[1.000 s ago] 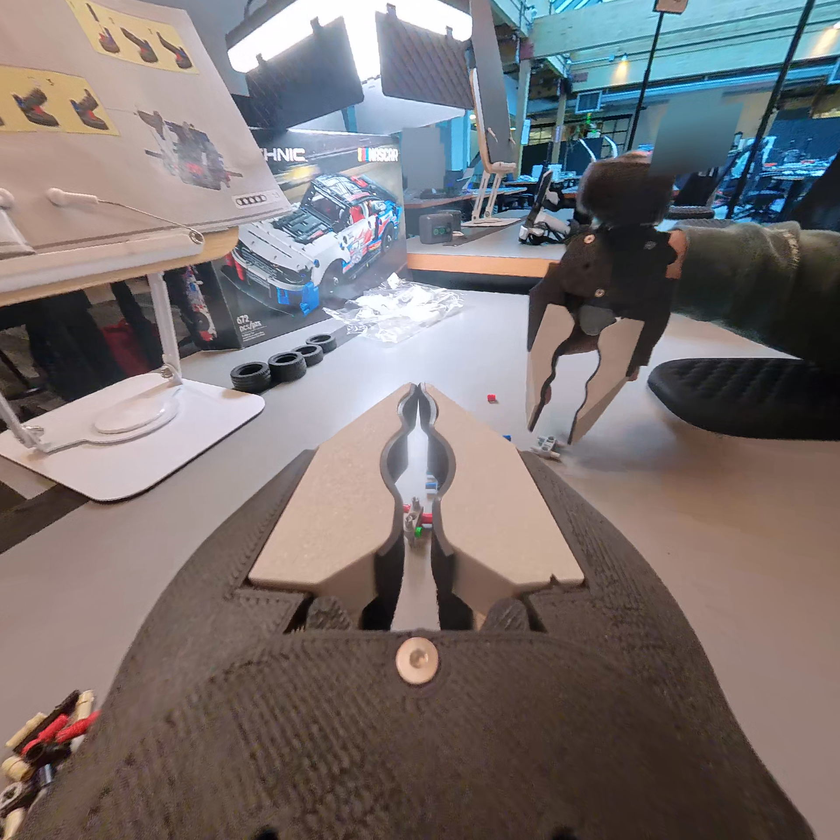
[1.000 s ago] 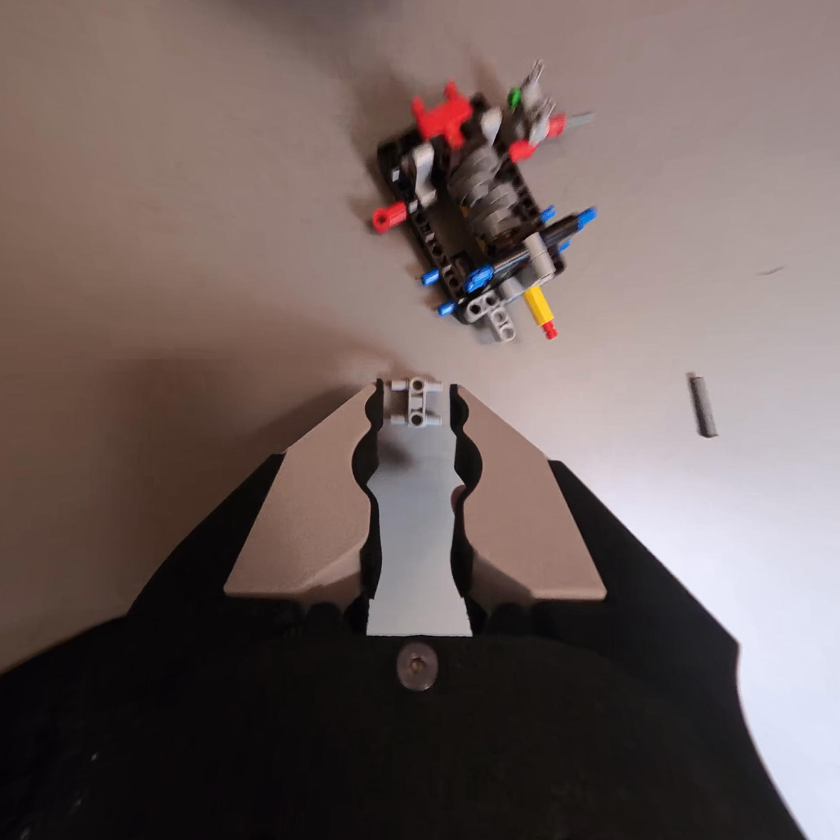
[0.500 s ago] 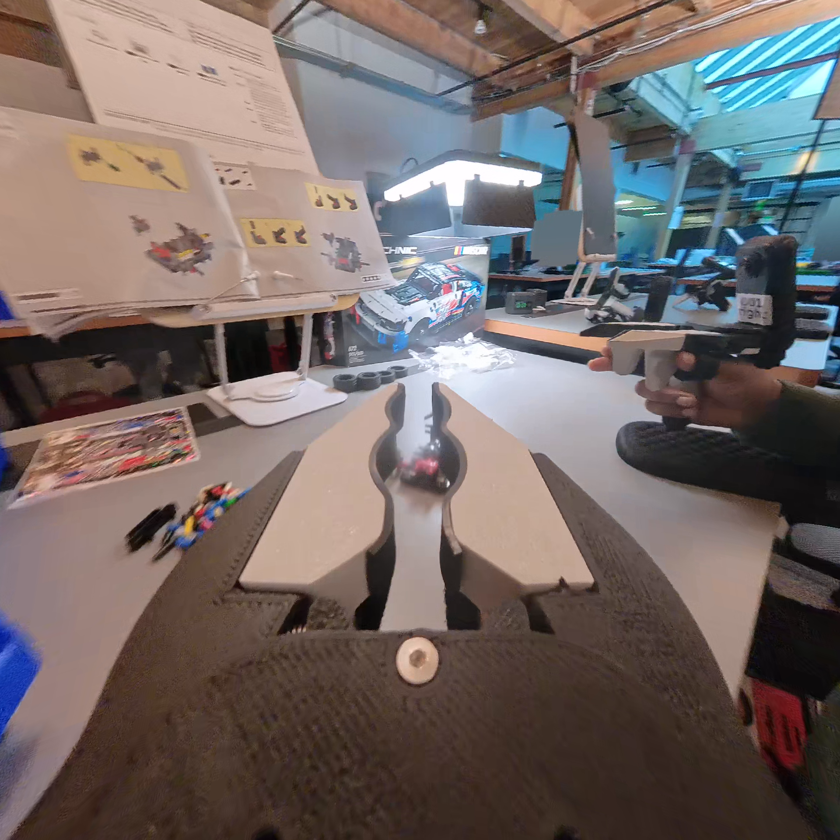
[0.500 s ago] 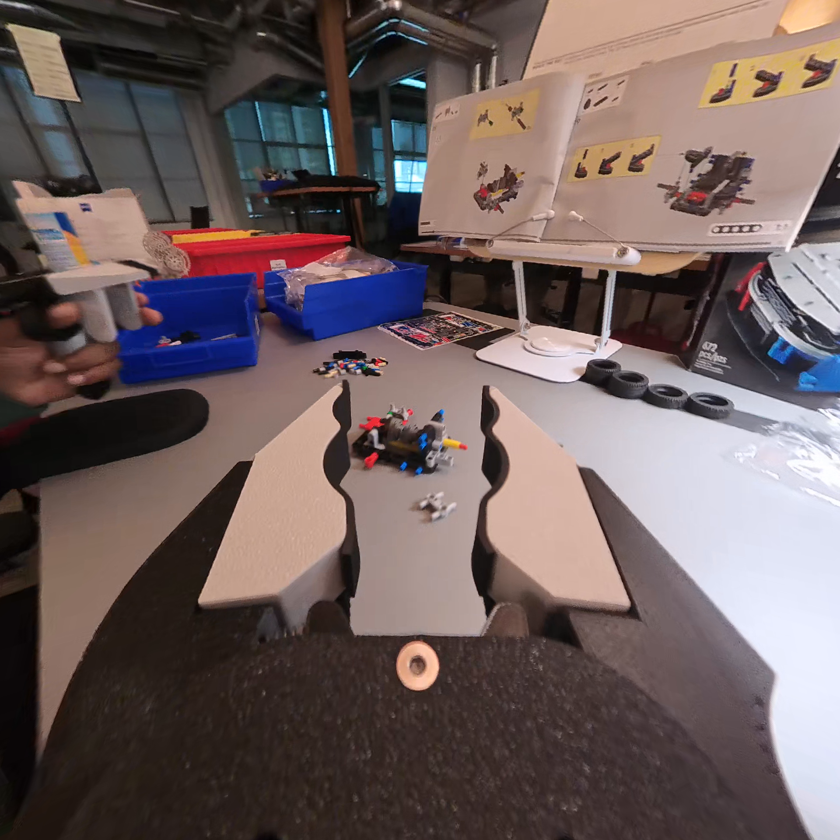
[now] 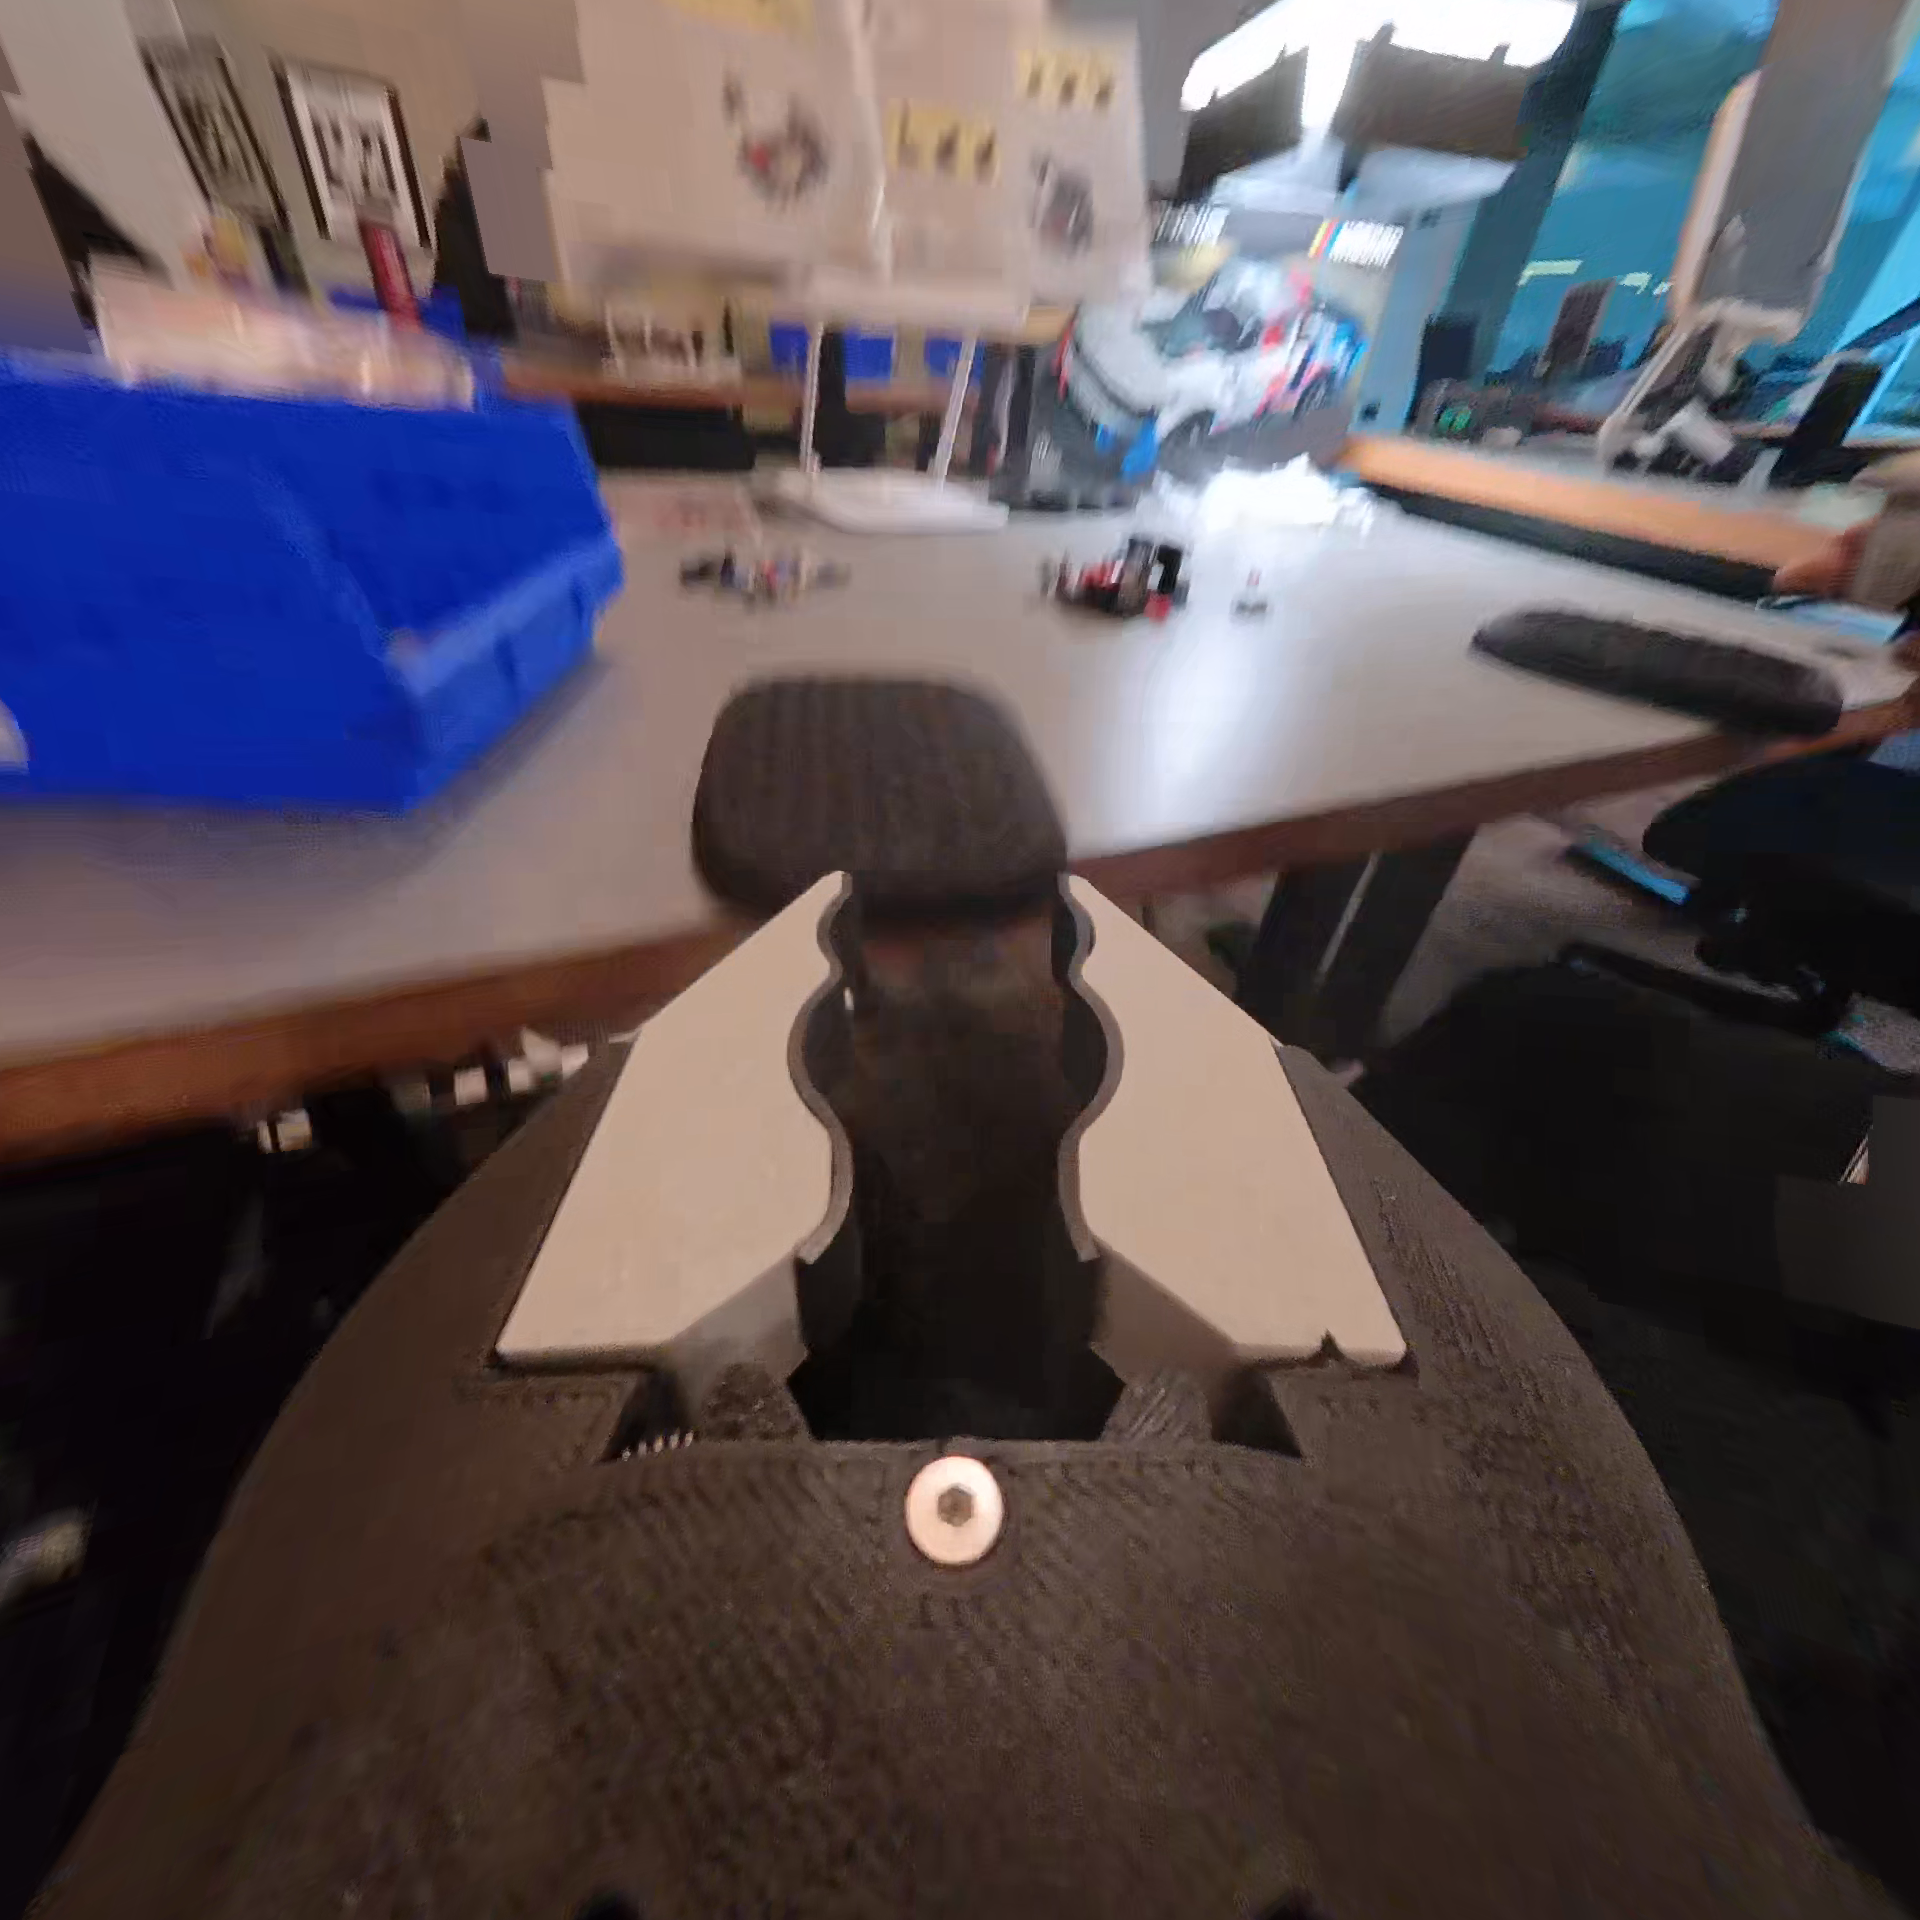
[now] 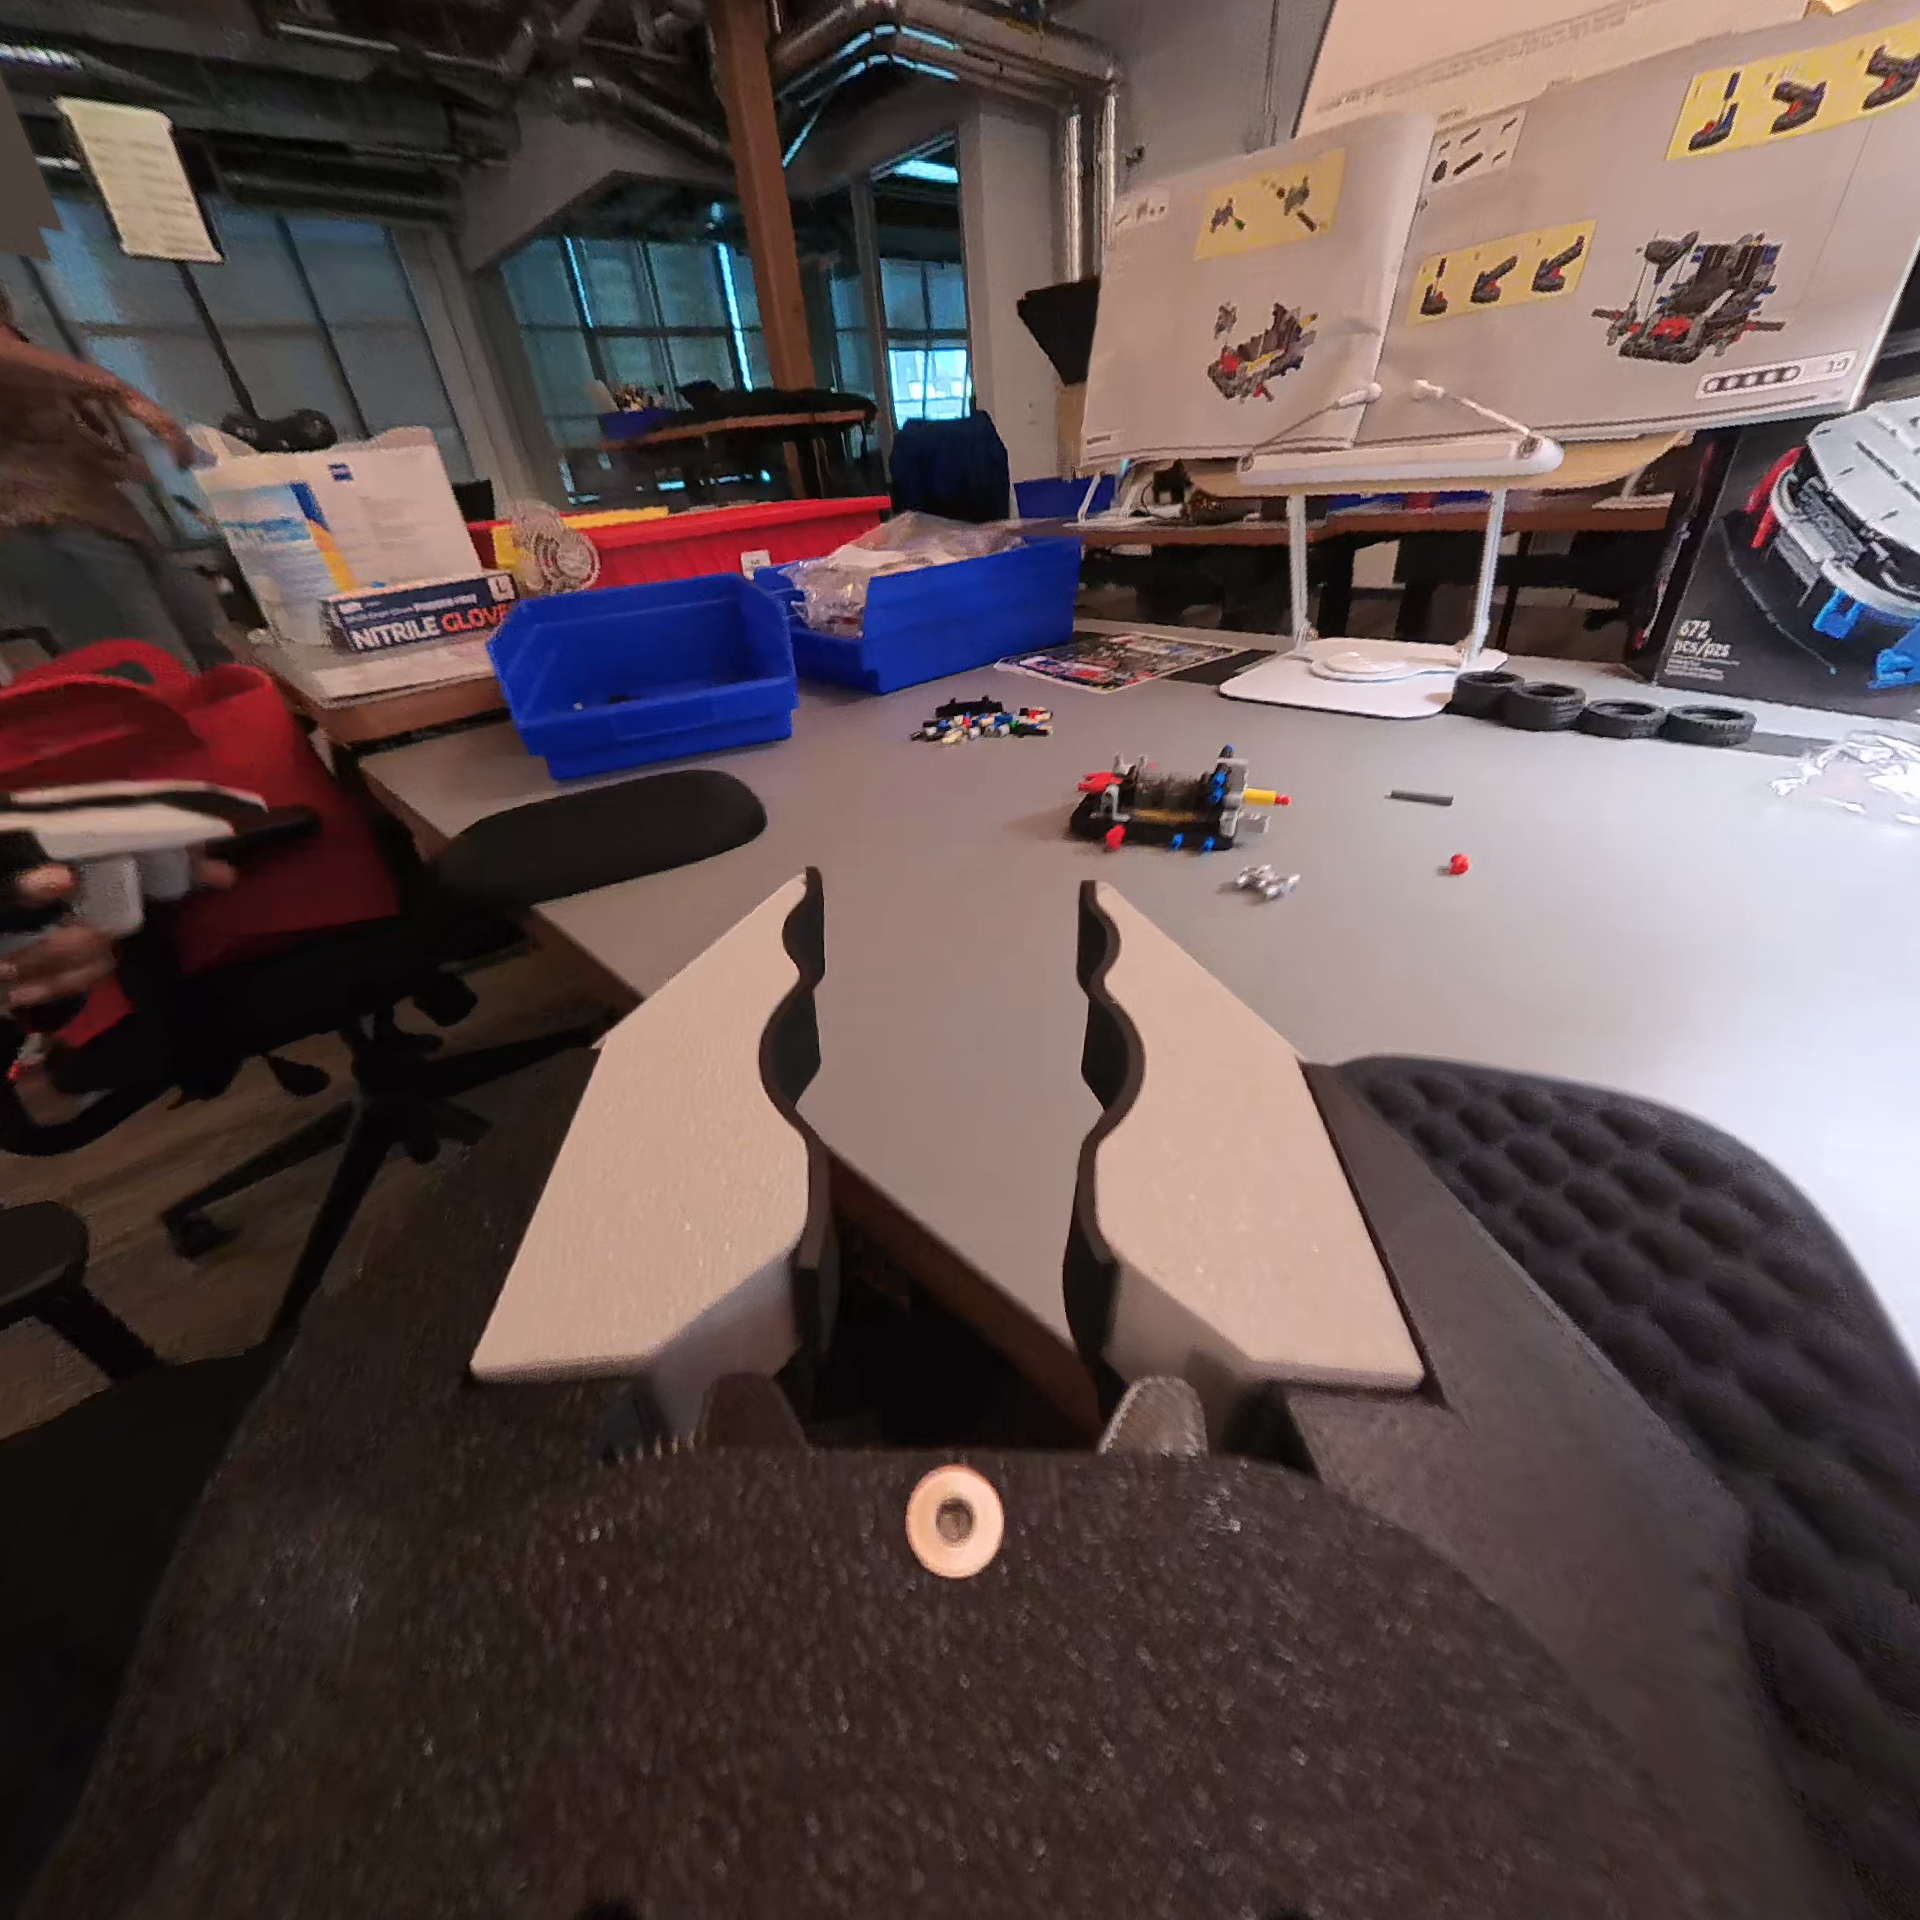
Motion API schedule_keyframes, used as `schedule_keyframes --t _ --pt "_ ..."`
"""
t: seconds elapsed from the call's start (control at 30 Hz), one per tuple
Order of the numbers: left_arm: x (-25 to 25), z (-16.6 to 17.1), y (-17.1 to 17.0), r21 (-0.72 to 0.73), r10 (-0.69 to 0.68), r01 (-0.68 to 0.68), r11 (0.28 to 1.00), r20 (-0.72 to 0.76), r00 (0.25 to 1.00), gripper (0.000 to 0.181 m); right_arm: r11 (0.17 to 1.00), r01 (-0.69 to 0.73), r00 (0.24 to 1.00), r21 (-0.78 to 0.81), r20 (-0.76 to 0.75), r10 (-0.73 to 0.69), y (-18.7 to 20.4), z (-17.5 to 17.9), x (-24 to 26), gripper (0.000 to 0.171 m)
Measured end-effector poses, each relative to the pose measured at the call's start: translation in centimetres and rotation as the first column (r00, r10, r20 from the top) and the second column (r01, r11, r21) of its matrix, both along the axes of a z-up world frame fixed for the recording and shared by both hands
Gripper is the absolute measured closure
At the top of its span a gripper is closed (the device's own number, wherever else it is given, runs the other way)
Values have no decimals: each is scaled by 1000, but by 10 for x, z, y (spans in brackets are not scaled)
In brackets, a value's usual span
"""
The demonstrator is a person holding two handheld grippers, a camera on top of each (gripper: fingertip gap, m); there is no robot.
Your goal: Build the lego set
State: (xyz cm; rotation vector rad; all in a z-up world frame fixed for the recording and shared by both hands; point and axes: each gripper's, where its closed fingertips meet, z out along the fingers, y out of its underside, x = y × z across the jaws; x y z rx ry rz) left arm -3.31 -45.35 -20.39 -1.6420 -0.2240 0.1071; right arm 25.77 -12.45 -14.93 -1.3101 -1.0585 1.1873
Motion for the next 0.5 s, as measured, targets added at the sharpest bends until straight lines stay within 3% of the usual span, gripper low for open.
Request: schedule_keyframes --t 0.17,0.33,0.5 --pt "-32 -149 -65 -222 66 -40 974 108 992 148 999 7 997 52 82 -11 -46 -11 2 124" --pt "-60 -321 -85 -396 157 -75 915 176 972 147 986 25 992 164 117 -45 -63 -25 -31 124" --pt "-41 -533 -90 -671 161 39 740 234 959 140 976 119 987 181 86 -137 -45 -23 -53 120"
